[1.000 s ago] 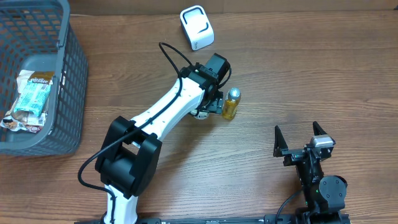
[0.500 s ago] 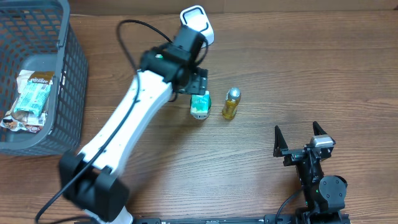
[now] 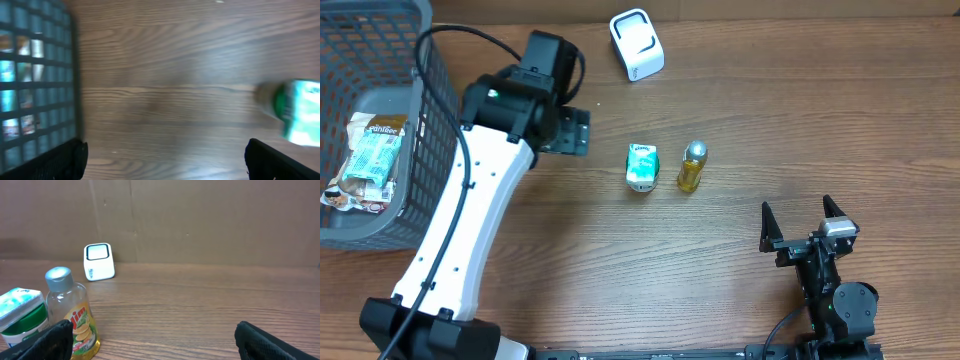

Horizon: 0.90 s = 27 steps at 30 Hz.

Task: Scan the item barcode
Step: 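Open the left gripper and move it back over the basket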

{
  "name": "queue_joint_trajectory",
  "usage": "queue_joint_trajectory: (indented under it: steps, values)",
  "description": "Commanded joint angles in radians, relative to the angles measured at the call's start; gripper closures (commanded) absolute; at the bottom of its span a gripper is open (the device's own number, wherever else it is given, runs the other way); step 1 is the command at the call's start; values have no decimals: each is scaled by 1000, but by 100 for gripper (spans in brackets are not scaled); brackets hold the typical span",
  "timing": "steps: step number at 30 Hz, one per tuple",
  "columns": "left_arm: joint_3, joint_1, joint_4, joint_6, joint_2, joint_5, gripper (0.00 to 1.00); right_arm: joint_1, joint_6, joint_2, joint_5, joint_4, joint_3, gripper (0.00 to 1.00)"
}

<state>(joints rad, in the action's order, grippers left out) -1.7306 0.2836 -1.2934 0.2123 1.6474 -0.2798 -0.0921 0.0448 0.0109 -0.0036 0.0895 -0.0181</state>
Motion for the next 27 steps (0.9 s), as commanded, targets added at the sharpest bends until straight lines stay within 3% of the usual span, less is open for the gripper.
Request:
queue_joint_trajectory:
  steps: [1, 4, 8, 16, 22, 27]
  values:
    - [-19, -42, 9, -21, -24, -61, 3, 3, -4, -8, -9, -6, 10, 0]
    - [-19, -71, 14, -6, -29, -61, 7, 3, -4, -8, -9, -6, 10, 0]
    - [-19, -102, 73, -7, -69, -106, 5, 3, -4, -8, -9, -6, 10, 0]
    - [-19, -219, 316, -17, -109, -414, 1, 3, -4, -8, -8, -6, 10, 0]
    - [-20, -314, 434, -116, -123, -418, 1, 3, -4, -8, -8, -6, 10, 0]
    - [-20, -389, 522, -311, -124, -419, 1, 3, -4, -8, -9, -6, 10, 0]
